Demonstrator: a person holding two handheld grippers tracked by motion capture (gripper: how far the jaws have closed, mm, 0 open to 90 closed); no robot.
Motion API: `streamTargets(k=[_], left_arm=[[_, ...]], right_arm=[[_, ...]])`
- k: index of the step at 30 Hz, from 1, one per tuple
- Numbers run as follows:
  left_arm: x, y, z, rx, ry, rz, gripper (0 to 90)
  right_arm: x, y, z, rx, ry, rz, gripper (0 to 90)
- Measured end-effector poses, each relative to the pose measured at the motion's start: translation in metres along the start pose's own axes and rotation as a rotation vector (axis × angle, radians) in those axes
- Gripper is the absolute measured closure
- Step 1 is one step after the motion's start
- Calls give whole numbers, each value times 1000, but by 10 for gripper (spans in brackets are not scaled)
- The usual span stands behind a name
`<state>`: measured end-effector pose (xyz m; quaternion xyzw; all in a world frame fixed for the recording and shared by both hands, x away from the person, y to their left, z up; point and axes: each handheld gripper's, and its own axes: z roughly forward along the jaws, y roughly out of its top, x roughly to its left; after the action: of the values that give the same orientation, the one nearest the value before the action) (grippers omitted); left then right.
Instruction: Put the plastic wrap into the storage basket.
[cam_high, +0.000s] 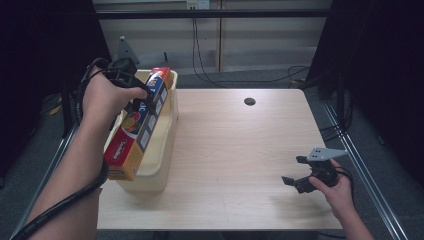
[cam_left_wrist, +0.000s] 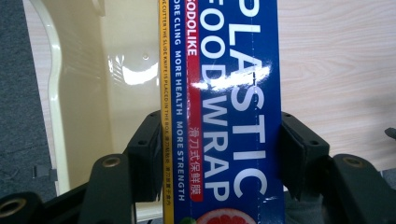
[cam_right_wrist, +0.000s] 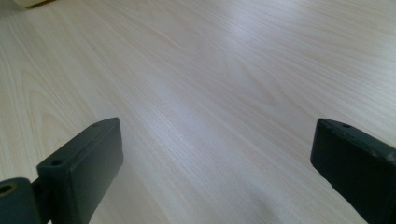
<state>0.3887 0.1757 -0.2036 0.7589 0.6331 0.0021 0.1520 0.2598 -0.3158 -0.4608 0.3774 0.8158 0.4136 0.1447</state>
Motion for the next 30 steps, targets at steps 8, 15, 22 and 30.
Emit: streamTargets(k=[8,15,22,30], left_arm=[[9,-3,2,-2,8,-20,415],[14,-4,4,-1,16,-31,414],[16,-4,11,3,13,-29,414],[20,-8,17,5,10,-34,414]], right_arm=[[0,0,0,-2,-3,-2,23],[0,0,0,2,-2,-6,23],[1,1,0,2,-4,-7,23],[1,1,-1,-3,-6,-5,23]])
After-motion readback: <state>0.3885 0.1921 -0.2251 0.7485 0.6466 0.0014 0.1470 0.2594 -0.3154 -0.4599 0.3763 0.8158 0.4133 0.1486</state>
